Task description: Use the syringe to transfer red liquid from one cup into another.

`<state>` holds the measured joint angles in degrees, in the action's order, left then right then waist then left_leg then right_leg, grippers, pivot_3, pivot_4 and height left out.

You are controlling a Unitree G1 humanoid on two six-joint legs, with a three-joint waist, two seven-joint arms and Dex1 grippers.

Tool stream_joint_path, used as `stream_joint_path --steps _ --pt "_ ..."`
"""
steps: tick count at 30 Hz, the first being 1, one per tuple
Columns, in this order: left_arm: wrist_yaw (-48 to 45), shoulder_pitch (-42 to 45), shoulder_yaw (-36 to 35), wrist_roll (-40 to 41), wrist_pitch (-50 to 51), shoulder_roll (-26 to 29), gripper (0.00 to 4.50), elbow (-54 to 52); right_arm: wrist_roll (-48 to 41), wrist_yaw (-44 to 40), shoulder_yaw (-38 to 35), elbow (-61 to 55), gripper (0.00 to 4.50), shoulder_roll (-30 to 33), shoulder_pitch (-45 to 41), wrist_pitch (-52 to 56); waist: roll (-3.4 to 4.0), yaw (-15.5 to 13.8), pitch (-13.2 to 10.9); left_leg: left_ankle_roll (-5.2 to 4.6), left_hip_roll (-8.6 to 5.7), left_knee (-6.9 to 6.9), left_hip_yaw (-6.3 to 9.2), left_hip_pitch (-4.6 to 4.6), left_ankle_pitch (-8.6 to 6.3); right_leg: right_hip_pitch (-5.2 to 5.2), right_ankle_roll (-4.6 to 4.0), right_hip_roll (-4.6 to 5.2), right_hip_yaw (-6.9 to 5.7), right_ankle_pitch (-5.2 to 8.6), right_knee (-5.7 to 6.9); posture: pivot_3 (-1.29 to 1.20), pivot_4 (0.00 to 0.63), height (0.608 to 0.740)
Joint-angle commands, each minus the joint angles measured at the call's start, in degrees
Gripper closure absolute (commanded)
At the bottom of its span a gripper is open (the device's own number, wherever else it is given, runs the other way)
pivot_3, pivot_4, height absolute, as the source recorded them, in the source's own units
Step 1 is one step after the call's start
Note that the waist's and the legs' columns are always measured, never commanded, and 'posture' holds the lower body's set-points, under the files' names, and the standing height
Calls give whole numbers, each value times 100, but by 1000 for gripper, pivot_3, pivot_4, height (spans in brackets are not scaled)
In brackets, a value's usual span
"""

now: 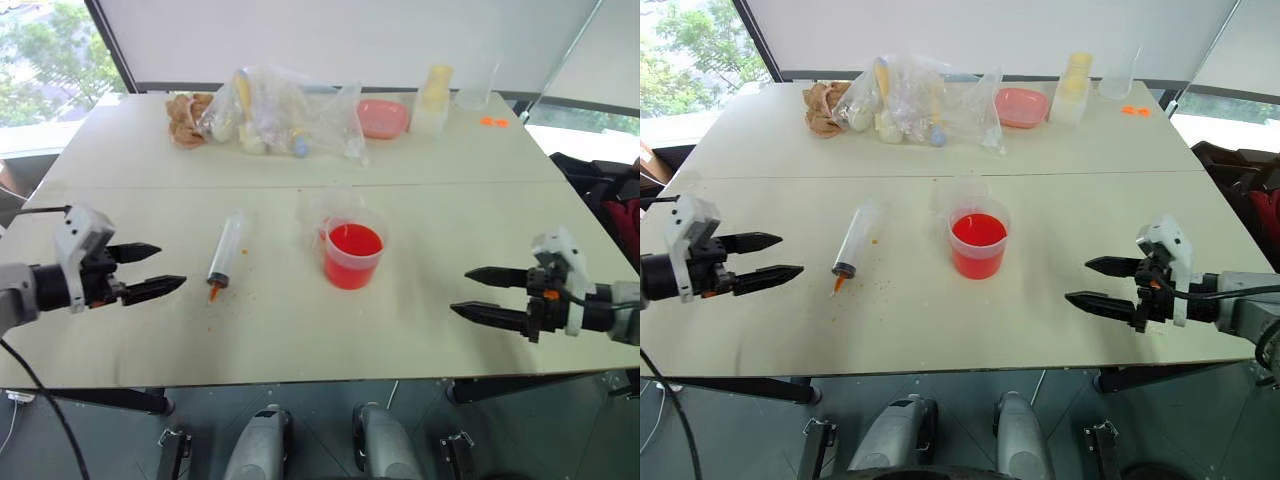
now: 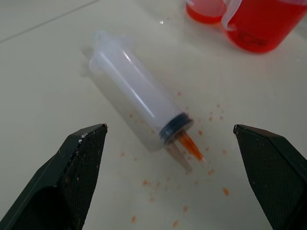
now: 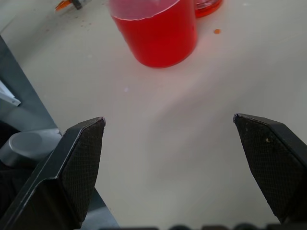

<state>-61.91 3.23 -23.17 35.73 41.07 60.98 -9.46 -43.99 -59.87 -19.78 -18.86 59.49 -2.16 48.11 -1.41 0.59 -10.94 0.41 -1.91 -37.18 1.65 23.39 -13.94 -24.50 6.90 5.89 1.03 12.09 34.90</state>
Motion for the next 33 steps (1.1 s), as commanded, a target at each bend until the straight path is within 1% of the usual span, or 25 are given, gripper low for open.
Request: stream_joint_path --steps 1,5,9,12,14,18,20,25,27,29,30,33 --pt "-161 -241 -157 -38 -62 100 64 -165 -19 21 -40 -100 0 -56 -91 -88 1 1 -1 0 0 3 -1 0 0 0 0 1 1 0 -3 0 150 737" --pt "57 -163 -140 -46 -37 -8 64 -161 -16 13 -25 -58 0 -95 -111 -131 1 -19 -1 0 0 8 2 6 0 -5 0 4 1 -1 -6 0 150 737" --pt "35 -289 -12 -292 -202 101 64 -226 33 7 28 -60 0 -90 -122 -172 1 -8 -1 1 0 9 1 5 -1 -5 -1 7 2 -1 -10 0 150 737" --pt "-48 -265 -9 -264 -142 114 64 -242 76 13 56 -36 0 -97 -146 -211 2 -4 -1 1 1 13 1 5 -1 -7 -1 14 2 -1 -10 0 150 737" --pt "-33 -187 25 -224 -13 143 64 -276 100 27 64 -28 0 -109 -150 -236 2 -4 -1 1 2 13 1 5 -1 -7 -1 15 2 -1 -12 0 150 737" --pt "435 249 195 -299 299 56 64 -200 240 87 102 -33 0 -182 -157 -407 2 -19 -1 1 2 12 1 6 -1 -6 -1 15 2 -1 -13 0 150 737" --pt "383 341 289 -302 260 77 64 -229 266 83 115 -36 0 -208 -151 -427 2 -12 -1 1 1 11 1 7 -1 -5 0 6 0 -1 -16 0 150 737" --pt "322 548 549 -363 385 245 64 -200 314 107 128 -71 0 -247 -106 -458 2 -3 -2 0 -1 16 0 8 -1 -4 1 3 1 -2 -21 0 150 737" --pt "343 721 820 -407 761 495 64 -164 333 117 112 -92 0 -256 -75 -467 1 -3 -3 0 -1 15 0 8 -1 -4 0 3 0 -2 -21 0 150 737" --pt "267 1026 1163 -398 1145 762 64 -147 346 130 87 -131 0 -251 -46 -481 1 -1 -3 0 -1 15 -1 8 -1 -4 0 0 0 -2 -21 0 150 737" --pt "237 1355 1363 -374 1349 837 64 -114 349 139 81 -167 0 -233 -69 -495 1 -9 -3 0 -1 15 -1 8 -1 -4 1 0 0 -2 -21 0 150 737" --pt "277 2957 2335 -434 2503 848 64 170 153 171 9 -352 0 -162 -387 -424 -1 -61 -7 -1 -6 7 4 9 0 4 3 -2 -8 -2 -21 0 150 737"
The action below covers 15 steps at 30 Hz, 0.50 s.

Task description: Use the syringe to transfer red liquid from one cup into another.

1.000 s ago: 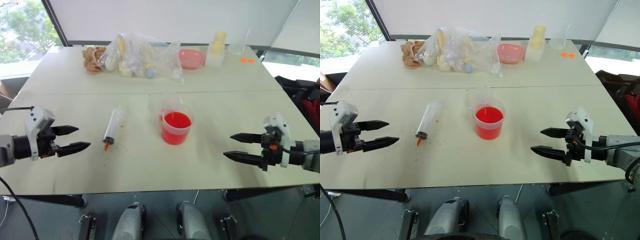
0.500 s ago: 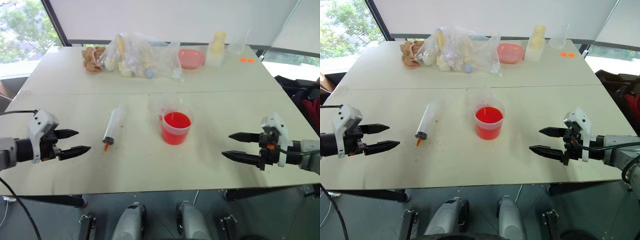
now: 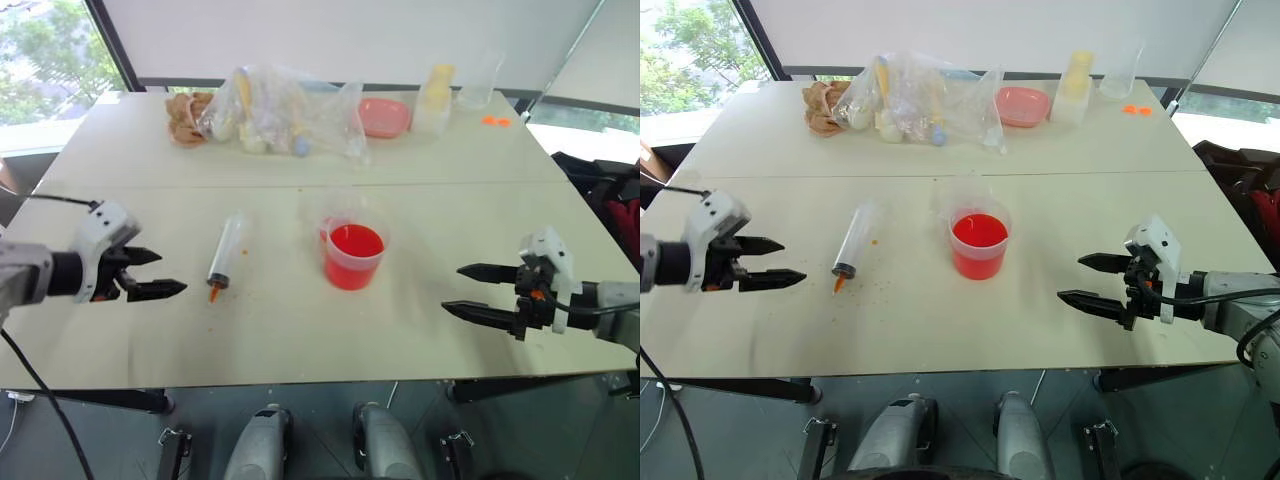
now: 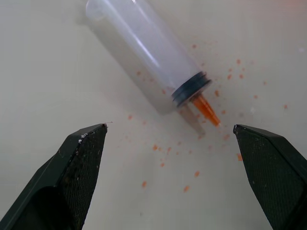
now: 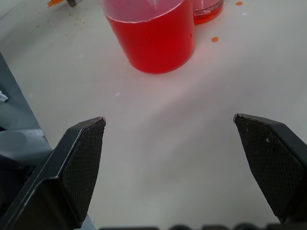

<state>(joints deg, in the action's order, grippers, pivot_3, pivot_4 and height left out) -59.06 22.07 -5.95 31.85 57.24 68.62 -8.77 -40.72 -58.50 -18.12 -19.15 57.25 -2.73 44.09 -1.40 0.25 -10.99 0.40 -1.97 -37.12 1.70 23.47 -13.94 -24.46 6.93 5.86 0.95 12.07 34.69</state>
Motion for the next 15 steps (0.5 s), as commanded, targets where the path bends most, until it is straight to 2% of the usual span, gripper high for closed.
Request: stream_joint_path --steps 1,4,7,10,15 --pt "-47 1748 1057 -90 1379 0 64 240 -247 42 -165 -403 0 97 -524 -11 -2 -28 -3 -1 -2 -7 0 3 1 1 3 -3 -1 -1 2 0 150 737" --pt "59 3408 2177 -444 2278 -508 64 1017 -247 136 -13 -612 0 82 -1164 -117 -2 -39 -3 -2 -16 -20 -6 2 1 4 30 -6 1 -5 22 0 150 737" --pt "122 4457 2944 -689 2809 -1159 64 2067 -197 174 247 -854 0 -11 -1591 -234 -4 -37 -2 -3 -24 -16 -8 -3 0 5 46 -10 0 3 37 0 150 737" --pt "343 5144 3348 -1061 2937 -1828 64 3415 -132 190 465 -1010 0 -63 -1828 -370 -6 -14 -4 -4 -20 -9 -1 3 0 -5 49 -21 -1 5 41 0 150 737" --pt "611 5684 3677 -1756 2197 -2635 64 5107 -228 246 659 -1253 0 -139 -2141 -412 -7 58 -5 -5 -17 -10 1 6 0 -11 49 -22 4 5 43 0 150 737"
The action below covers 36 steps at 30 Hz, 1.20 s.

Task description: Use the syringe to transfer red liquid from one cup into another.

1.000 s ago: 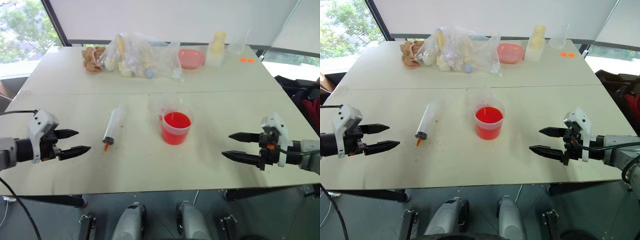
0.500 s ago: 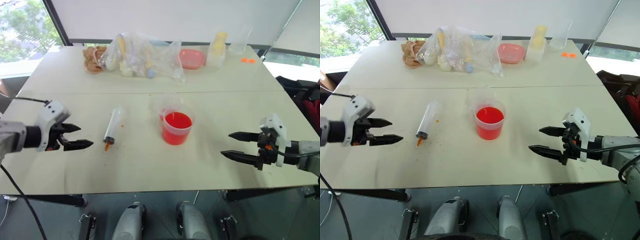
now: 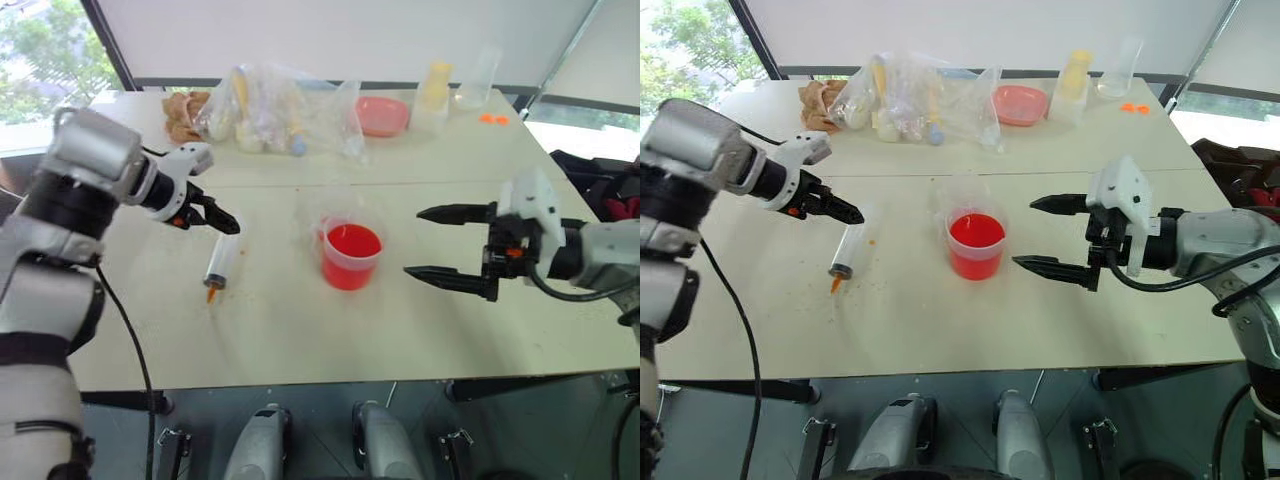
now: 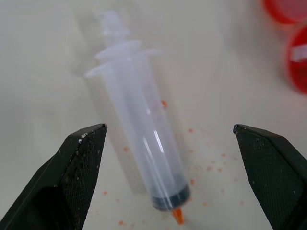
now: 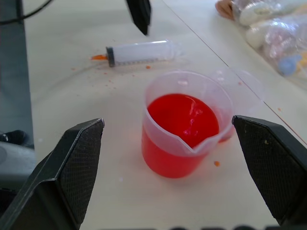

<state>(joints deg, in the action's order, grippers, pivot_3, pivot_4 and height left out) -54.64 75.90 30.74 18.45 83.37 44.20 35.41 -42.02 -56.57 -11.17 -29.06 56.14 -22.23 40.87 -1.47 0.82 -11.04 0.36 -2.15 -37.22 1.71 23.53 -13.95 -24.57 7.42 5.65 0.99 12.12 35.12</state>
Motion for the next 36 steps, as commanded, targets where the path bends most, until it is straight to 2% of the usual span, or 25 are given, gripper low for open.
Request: stream_joint_path --steps 1,6,11,14,18,19,25,28,31,33,36 --pt "318 372 -41 -577 -648 -380 64 1055 -135 98 -18 -330 0 -57 -239 -72 -1 -10 0 0 2 1 2 0 0 -2 0 0 1 0 0 0 150 737" --pt "420 394 -172 -1046 -1473 -1097 64 2213 -172 406 -109 -435 0 -225 -106 -44 -2 -32 -1 0 3 0 9 2 0 -1 0 11 1 -1 -1 0 150 737" --pt "438 448 -475 -1231 -1637 -1512 64 2820 -159 580 -225 -387 0 -263 98 -75 -6 -49 -3 -2 -4 -8 8 12 -1 -2 3 25 0 -2 -3 0 150 737" --pt "405 523 -624 -1352 -1734 -1680 881 2921 -183 634 -292 -395 0 -298 215 -113 -6 -50 -2 -2 -4 -8 9 11 -1 -2 3 26 -1 -3 -1 0 150 737" --pt "608 538 -908 -1487 -1762 -1792 2845 3065 -103 650 -272 -315 0 -333 289 -199 -5 -49 -2 -2 -5 -9 8 11 -1 -2 4 25 -2 -3 0 0 150 737" --pt "643 530 -971 -1523 -1762 -1808 3087 3089 -101 644 -279 -299 0 -331 302 -205 -5 -47 -2 -2 -5 -9 8 11 -1 -2 5 26 -1 -4 0 0 150 737" --pt "684 495 -1289 -1615 -1732 -1836 3090 3170 -108 639 -307 -215 0 -310 343 -231 -5 -45 -2 -2 -7 -13 7 8 -1 0 7 25 -2 -4 8 0 150 737" --pt "587 677 -1692 -1429 -1685 -1758 3090 3131 -139 674 -378 -166 0 -316 366 -209 -6 -45 -2 -2 -7 -13 7 8 -1 0 7 25 -3 -5 8 0 150 737" --pt "375 1362 -2308 -1077 -1510 -1564 3090 2973 -431 749 -724 -30 0 -361 365 -100 -23 -56 -13 -2 -7 -16 6 15 -1 -2 9 24 -8 -6 8 0 150 737" --pt "841 1897 -2966 -811 -1448 -1486 3090 2965 -624 926 -1004 137 0 -475 286 -77 -27 -56 -16 -2 -4 -42 21 64 -1 -29 14 22 -27 -11 10 0 150 737" --pt "639 2263 -3382 -471 -1468 -1480 3090 2382 -793 1341 -1327 321 0 -798 90 -170 -24 -43 -14 -9 -6 -65 20 97 -6 -53 29 27 -24 -27 14 0 150 737"
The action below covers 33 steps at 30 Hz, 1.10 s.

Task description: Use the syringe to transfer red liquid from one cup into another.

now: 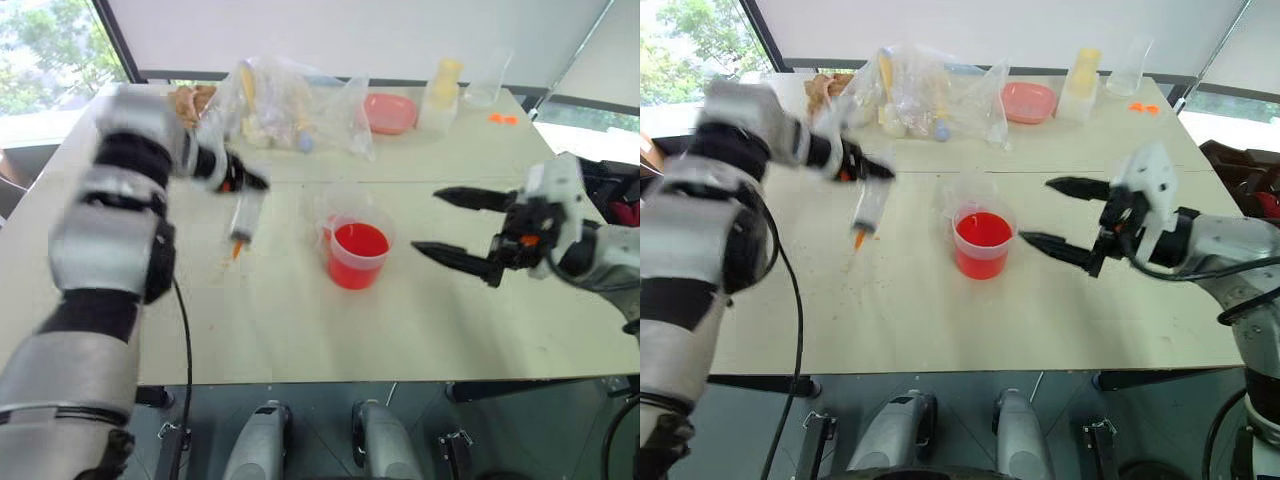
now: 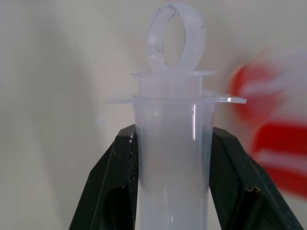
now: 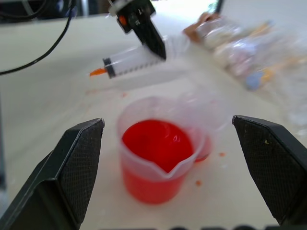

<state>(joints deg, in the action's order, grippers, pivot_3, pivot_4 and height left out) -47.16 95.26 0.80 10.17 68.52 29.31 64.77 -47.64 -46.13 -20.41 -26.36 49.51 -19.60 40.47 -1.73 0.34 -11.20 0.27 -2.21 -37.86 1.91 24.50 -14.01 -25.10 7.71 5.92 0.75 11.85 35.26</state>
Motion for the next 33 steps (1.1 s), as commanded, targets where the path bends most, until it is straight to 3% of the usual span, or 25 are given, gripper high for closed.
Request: stream_joint_path --steps 1,6,9,13,18,25,33 --pt "-82 280 -634 531 -367 -42 3090 -1050 -124 426 -452 90 0 -212 -170 -199 14 4 8 -3 -2 0 0 -2 -2 0 2 3 6 -1 -2 0 150 737" --pt "189 -419 -1569 1354 -1315 -625 3090 -2908 290 818 -582 403 0 -331 -261 -534 26 16 13 -9 -3 -4 -2 -25 -6 18 5 9 17 -3 0 0 150 737" --pt "-244 -1196 -1523 1867 -1592 -1029 3090 -4104 409 888 -579 586 0 -281 -456 -701 28 22 12 -9 -4 -10 -10 -30 -6 19 4 8 26 -5 7 0 150 737" --pt "-523 -1953 -1245 2147 -1935 -1428 3090 -4874 607 944 -508 691 0 -212 -735 -882 30 34 12 -9 -3 -11 -13 -29 -6 16 4 3 32 -6 8 0 150 737" --pt "-836 -2673 -604 1969 -2699 -1605 3090 -5200 717 1034 -557 736 0 -178 -902 -982 31 23 13 -9 -4 -11 -15 -33 -6 21 3 2 34 -7 7 0 150 737" --pt "-999 -2977 -229 1929 -3092 -1805 3090 -4872 782 1076 -444 779 0 -124 -1197 -998 31 18 13 -11 -5 -15 -16 -32 -6 23 3 1 34 -7 5 0 150 737" --pt "-1161 -3460 361 1500 -3779 -1941 3090 -4762 1320 915 231 948 0 -223 -1450 -1297 33 30 13 -11 -5 -15 -20 -44 -6 34 3 -2 33 -7 3 0 150 737"
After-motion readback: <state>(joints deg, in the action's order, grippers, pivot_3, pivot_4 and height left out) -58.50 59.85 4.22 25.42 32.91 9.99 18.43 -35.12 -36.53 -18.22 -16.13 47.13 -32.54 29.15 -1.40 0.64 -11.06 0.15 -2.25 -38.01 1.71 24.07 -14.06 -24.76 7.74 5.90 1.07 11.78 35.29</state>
